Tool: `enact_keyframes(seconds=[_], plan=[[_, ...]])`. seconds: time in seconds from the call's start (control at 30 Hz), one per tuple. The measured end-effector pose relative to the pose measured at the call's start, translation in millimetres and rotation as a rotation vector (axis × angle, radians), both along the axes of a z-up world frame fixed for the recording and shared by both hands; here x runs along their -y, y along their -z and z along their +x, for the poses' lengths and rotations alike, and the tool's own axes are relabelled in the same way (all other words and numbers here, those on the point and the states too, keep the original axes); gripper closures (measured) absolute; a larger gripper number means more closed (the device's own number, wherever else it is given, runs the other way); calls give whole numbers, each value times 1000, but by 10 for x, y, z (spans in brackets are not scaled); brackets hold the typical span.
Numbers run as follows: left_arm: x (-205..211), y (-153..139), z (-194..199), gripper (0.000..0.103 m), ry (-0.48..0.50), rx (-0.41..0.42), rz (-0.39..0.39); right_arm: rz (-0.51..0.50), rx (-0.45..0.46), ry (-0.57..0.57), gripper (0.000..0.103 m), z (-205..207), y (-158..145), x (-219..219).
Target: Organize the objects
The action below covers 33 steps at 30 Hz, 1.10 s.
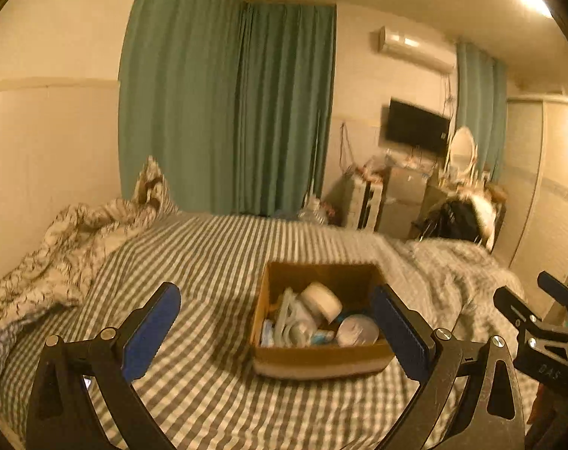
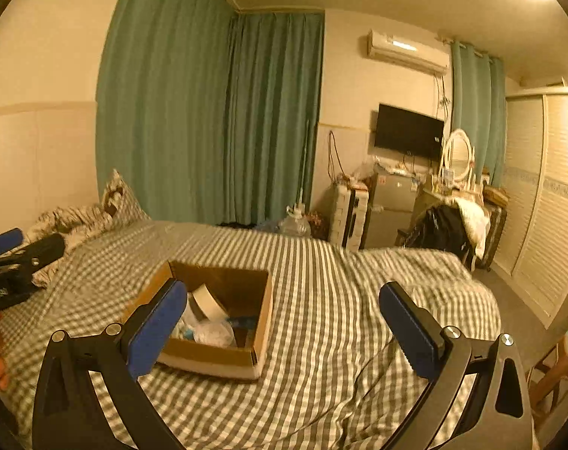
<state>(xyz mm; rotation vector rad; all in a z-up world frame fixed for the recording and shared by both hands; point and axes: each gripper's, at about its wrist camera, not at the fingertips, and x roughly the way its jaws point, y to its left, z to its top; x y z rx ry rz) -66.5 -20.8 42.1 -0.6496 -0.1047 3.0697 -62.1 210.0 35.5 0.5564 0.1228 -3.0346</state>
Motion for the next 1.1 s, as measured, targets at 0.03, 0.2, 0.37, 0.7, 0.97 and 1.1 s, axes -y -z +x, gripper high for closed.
enact_keyframes(seconds=[0.03, 0.2, 0.37, 0.7, 0.97, 1.1], plan=[[-1, 52, -14, 0, -1, 11, -3, -2, 20, 4, 0, -49, 78, -12], [-16, 249, -90, 0, -18, 42, -12, 10, 81, 27, 0, -199, 333, -30], [-79, 285, -88, 0, -4, 40, -37, 8, 74, 17, 0, -176, 320, -14], [-102, 294, -80, 0, 1, 46, -37, 11, 60, 16, 0, -130, 240, 28], [-103, 321, -93, 0, -1, 58, -39, 10, 64, 17, 0, -131, 241, 39], [-102, 325, -96, 0, -1, 58, -41, 11, 65, 17, 0, -131, 250, 50]])
